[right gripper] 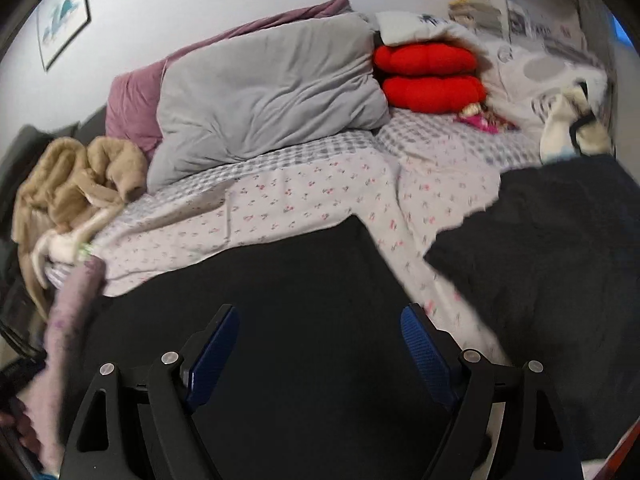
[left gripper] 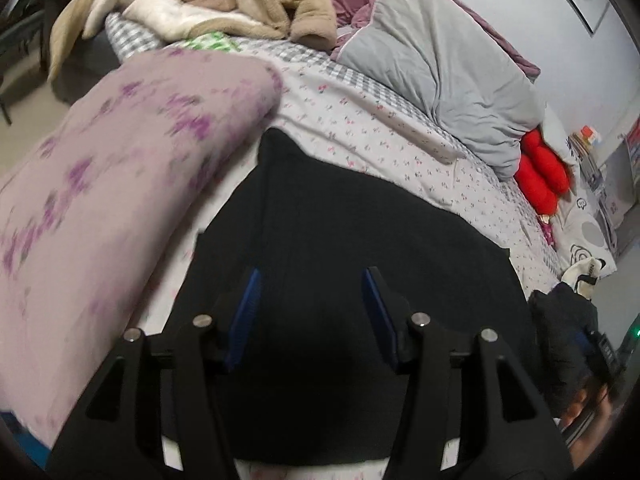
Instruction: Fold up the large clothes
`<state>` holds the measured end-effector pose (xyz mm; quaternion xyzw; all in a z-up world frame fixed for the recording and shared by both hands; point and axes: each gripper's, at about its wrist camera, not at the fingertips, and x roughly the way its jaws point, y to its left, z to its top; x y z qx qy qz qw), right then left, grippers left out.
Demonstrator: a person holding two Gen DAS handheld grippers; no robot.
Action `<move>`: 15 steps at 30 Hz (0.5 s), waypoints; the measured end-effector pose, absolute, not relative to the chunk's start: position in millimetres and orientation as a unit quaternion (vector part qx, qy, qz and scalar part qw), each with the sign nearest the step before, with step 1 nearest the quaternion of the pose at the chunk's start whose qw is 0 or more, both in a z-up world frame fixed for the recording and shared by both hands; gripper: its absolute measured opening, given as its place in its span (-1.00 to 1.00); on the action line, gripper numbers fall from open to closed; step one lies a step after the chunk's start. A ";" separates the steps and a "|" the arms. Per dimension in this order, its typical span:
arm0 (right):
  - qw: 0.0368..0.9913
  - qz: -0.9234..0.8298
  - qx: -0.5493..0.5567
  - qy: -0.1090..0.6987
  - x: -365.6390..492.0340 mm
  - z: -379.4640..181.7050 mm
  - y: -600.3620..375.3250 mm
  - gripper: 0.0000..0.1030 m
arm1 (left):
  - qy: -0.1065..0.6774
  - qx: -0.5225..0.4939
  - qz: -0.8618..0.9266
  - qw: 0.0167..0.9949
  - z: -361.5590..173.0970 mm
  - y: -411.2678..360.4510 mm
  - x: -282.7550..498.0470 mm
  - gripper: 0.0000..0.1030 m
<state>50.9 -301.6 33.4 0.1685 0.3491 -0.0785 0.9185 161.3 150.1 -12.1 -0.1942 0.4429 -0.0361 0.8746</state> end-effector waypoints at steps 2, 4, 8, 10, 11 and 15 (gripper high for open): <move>0.916 -0.075 0.178 0.352 29.1 25.8 -300.9 0.63 | 0.440 -0.195 -0.028 0.876 -12.0 158.6 142.7 0.08; 0.911 -0.080 0.172 0.365 13.3 14.6 -299.3 0.63 | 0.440 -0.203 -0.027 0.874 -15.5 168.0 129.0 0.08; 0.903 -0.066 0.155 0.395 -10.5 -6.4 -295.6 0.45 | 0.457 -0.220 -0.023 0.862 -36.3 192.6 99.7 0.07; 0.899 -0.051 0.150 0.408 -16.8 -14.3 -293.4 0.09 | 0.468 -0.228 -0.010 0.853 -49.0 203.9 90.0 0.07; 0.896 -0.045 0.152 0.415 -19.7 -19.0 -293.1 -0.12 | 0.475 -0.235 -0.006 0.848 -54.7 209.0 86.7 0.05; 0.881 -0.056 0.155 0.443 -24.7 -37.2 -295.9 -0.33 | 0.489 -0.245 0.002 0.837 -69.9 215.5 80.2 -0.11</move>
